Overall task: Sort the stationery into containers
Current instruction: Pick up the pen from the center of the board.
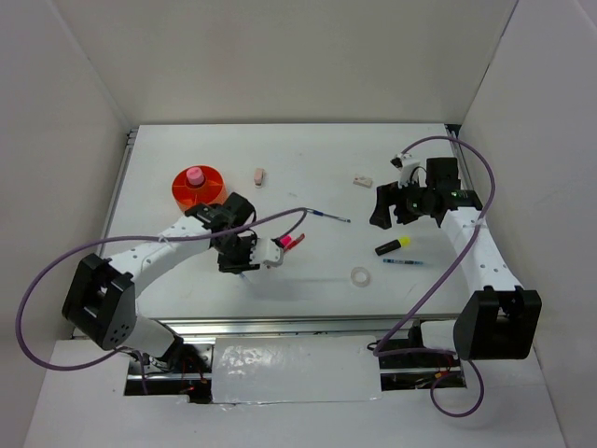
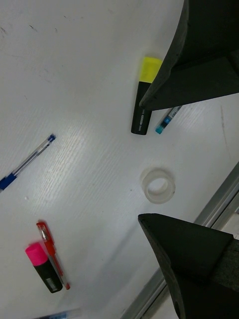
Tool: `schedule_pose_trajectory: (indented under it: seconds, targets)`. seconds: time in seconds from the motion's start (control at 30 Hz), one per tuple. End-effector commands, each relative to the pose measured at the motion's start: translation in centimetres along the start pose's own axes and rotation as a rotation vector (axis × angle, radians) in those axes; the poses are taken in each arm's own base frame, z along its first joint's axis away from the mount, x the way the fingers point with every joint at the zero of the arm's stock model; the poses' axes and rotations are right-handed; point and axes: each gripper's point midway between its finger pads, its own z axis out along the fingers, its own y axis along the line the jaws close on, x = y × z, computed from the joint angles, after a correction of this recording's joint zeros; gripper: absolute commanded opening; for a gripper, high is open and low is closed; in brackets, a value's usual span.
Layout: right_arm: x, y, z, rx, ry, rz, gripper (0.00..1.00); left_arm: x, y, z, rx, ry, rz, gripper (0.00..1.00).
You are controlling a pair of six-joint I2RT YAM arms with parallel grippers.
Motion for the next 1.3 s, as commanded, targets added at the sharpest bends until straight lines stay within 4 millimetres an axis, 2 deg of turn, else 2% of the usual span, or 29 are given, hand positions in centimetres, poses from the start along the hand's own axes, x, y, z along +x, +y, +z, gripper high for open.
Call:
schedule_pose_trajectory:
  seconds: [0.0, 0.23, 0.4, 0.63, 0.87, 1.03, 1.27]
  targets:
    - [0.3, 0.2, -0.2, -0.013, 0.013, 0.0, 0.9, -1.7, 2.7, -0.5, -0.108, -0.02, 0.201, 0.41]
    - [0.8, 0.1, -0.2, -0.008, 0.023, -0.002, 0.9, -1.8, 2.4, 1.7, -0.038, -0.015, 0.297, 0.39]
    - [1.0, -0.2, -0.3, -0.002, 0.028, 0.0, 0.9, -0.8, 1.4, 3.3, -0.002, 0.032, 0.352, 0.38]
    - [1.2, -0.5, 0.0, -0.009, 0.037, 0.01, 0.9, 0.9, 0.6, 4.2, 0.046, 0.108, 0.401, 0.37]
    - [1.3, -0.5, 0.2, -0.016, 0.042, 0.016, 0.9, 2.4, 0.3, 5.6, 0.077, 0.174, 0.433, 0.42]
    - [1.4, -0.8, 0.1, -0.011, 0.047, 0.022, 0.9, 2.7, 0.4, 6.5, 0.078, 0.189, 0.454, 0.45]
    - [1.4, -0.9, 0.1, -0.011, 0.046, 0.026, 0.9, 3.4, 0.5, 7.8, 0.08, 0.219, 0.472, 0.36]
